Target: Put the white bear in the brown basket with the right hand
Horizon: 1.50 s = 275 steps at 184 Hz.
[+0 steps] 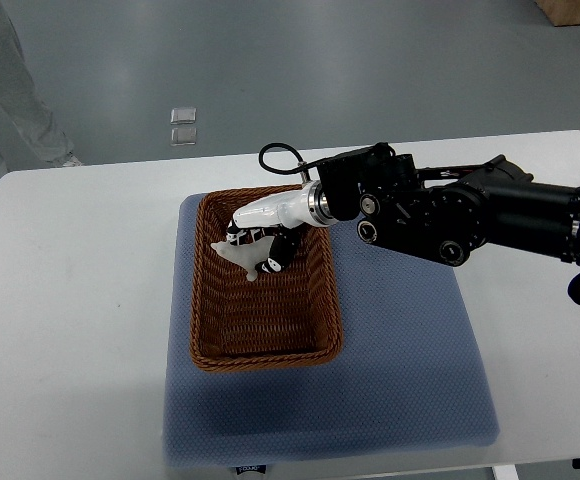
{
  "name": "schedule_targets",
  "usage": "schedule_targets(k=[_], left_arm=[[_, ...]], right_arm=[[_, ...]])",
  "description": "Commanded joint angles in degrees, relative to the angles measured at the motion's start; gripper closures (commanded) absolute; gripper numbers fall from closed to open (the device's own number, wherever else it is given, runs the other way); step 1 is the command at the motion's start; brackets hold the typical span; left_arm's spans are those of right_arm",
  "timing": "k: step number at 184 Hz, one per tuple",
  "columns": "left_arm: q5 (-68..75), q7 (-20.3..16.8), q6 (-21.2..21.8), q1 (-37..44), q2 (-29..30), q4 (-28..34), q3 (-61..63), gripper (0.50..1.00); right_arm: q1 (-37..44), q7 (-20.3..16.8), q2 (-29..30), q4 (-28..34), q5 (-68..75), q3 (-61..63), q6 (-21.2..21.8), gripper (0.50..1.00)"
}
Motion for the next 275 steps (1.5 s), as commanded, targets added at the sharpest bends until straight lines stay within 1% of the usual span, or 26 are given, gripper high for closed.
schedule_targets(k=[1,59,79,97,98,99,100,101,102,103,104,106,115,127,138,174,178,190,198,207,209,211,215,242,261,275], left_arm=[[0.0,0.0,0.0,0.0,0.0,0.0,0.0,0.5],[0.0,0.0,0.0,0.0,0.0,0.0,0.0,0.5],[0.0,0.0,0.0,0.0,0.0,-0.1,0.0,0.5],[0.0,0.0,0.0,0.0,0.0,0.0,0.0,0.5],[0.0,0.0,0.0,0.0,0.0,0.0,0.0,0.5],[0.0,0.0,0.0,0.0,0.0,0.0,0.0,0.5],[0.0,0.0,0.0,0.0,0.0,0.0,0.0,0.5],[0.0,0.0,0.0,0.0,0.0,0.0,0.0,0.5],[0.0,0.0,0.0,0.0,0.0,0.0,0.0,0.5],[0.0,0.0,0.0,0.0,0.0,0.0,0.0,0.5],[0.0,0.0,0.1,0.0,0.0,0.0,0.0,0.5],[0.0,0.0,0.0,0.0,0.0,0.0,0.0,0.5],[0.0,0.0,0.0,0.0,0.0,0.0,0.0,0.5],[0.0,0.0,0.0,0.0,0.0,0.0,0.0,0.5],[0.0,0.0,0.1,0.0,0.0,0.0,0.0,0.5],[0.0,0.0,0.0,0.0,0.0,0.0,0.0,0.5],[0.0,0.0,0.0,0.0,0.0,0.0,0.0,0.5],[0.0,0.0,0.0,0.0,0.0,0.0,0.0,0.5],[0.0,0.0,0.0,0.0,0.0,0.0,0.0,0.5],[0.0,0.0,0.1,0.0,0.0,0.0,0.0,0.5],[0.0,0.0,0.0,0.0,0.0,0.0,0.0,0.5],[0.0,0.0,0.0,0.0,0.0,0.0,0.0,0.5],[0.0,0.0,0.0,0.0,0.0,0.0,0.0,0.5],[0.0,0.0,0.1,0.0,0.0,0.0,0.0,0.5],[0.0,0.0,0.1,0.0,0.0,0.0,0.0,0.5],[0.0,0.0,0.1,0.0,0.0,0.0,0.0,0.5]], right_arm=[[-1.1,-0.1,0.7,-1.7,0.0,-0.2,-0.7,0.996],[-2.2,0.0,0.9,-3.1,-0.6,-0.3,-1.1,0.985],[-2.5,0.0,0.9,-3.3,-0.6,-0.3,-2.2,0.961],[-2.5,0.1,0.8,-3.3,-0.6,-0.2,-2.2,0.889],[-2.5,0.1,0.8,-3.3,-0.6,-0.2,-2.2,0.877],[-2.5,0.1,0.8,-3.3,-0.6,-0.2,-2.2,0.877],[-2.5,0.1,0.8,-3.3,-0.6,-0.2,-2.2,0.859],[-2.5,0.1,0.8,-3.3,-0.6,-0.2,-2.2,0.859],[-2.5,0.1,0.8,-3.3,-0.6,-0.2,-2.2,0.842],[-2.5,0.1,0.8,-3.3,-0.6,-0.2,-2.2,0.842],[-2.5,0.1,0.8,-3.3,-0.6,-0.2,-2.2,0.828],[-2.5,0.1,0.8,-3.3,-0.6,-0.2,-2.2,0.818],[-2.6,0.1,0.7,-3.3,-0.6,-0.1,-2.2,0.807],[-2.5,0.1,0.7,-3.2,-0.5,-0.1,-2.2,0.777],[-2.5,0.1,0.7,-3.2,-0.5,-0.1,-2.2,0.763],[-2.3,0.2,0.4,-3.1,0.0,0.0,-2.2,0.744],[-2.2,0.2,0.3,-3.1,0.2,0.0,-2.1,0.732],[-1.6,0.4,-0.2,-2.7,0.6,0.2,-2.0,0.664],[-0.9,0.5,-0.3,-2.7,0.8,0.4,-1.9,0.64],[-0.2,0.6,-0.4,-2.6,1.0,1.4,-1.4,0.636],[0.0,0.6,-0.5,-2.6,1.2,1.8,-1.3,0.63],[0.3,0.6,-0.7,-2.6,1.4,2.7,-1.1,0.607],[0.6,0.6,-1.0,-2.6,1.6,3.4,-1.0,0.591],[1.8,0.6,-3.9,-2.6,3.1,7.9,1.9,0.589],[1.6,0.7,-6.4,-2.6,4.5,10.9,2.4,0.589],[0.7,0.7,-8.2,-2.6,7.1,15.1,1.9,0.589]])
